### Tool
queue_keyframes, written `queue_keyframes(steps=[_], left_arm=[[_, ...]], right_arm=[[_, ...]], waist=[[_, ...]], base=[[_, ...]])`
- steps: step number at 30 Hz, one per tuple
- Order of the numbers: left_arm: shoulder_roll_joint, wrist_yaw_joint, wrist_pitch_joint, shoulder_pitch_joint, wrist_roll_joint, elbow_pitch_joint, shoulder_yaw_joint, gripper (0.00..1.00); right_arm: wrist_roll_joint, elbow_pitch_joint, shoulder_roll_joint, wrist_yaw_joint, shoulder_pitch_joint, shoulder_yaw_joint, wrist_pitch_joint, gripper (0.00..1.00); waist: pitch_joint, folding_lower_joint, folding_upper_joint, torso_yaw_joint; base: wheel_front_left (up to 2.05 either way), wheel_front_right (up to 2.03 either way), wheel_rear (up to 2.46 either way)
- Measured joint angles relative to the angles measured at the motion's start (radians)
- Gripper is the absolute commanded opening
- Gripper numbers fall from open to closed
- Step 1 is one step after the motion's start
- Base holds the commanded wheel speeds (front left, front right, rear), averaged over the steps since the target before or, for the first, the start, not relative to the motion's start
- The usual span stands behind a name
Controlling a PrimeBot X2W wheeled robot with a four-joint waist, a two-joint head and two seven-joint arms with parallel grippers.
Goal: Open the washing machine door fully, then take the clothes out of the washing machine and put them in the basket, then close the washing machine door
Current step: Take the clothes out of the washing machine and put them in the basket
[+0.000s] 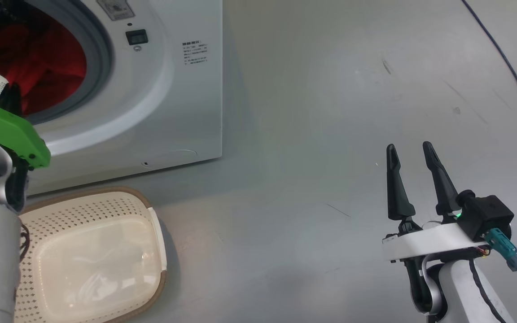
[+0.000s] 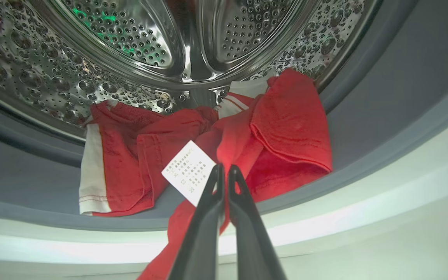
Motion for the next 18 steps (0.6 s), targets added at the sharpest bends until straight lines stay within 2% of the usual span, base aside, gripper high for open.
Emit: queue_keyframes(steps=[9,18], left_arm=[[-0.024,-0.001,-0.095,0.092,-0.002,-0.051,-0.063,0.00],[-0.023,-0.001,-0.229,0.190,-0.006,-0.122,-0.105,0.00]], right_arm=[[-0.009,0.006,-0.003,0.006,0.018,-0.024,0.000,1.00],[-0.019,0.023,-0.008,0.015,0.058,-0.037,0.000,1.00]], waist=[[-0.057,0.0001,0.0000,0.047],[-0.125,0.0000,0.0000,0.089]], base=[[0.00,0.00,0.00],[0.00,0.00,0.00]])
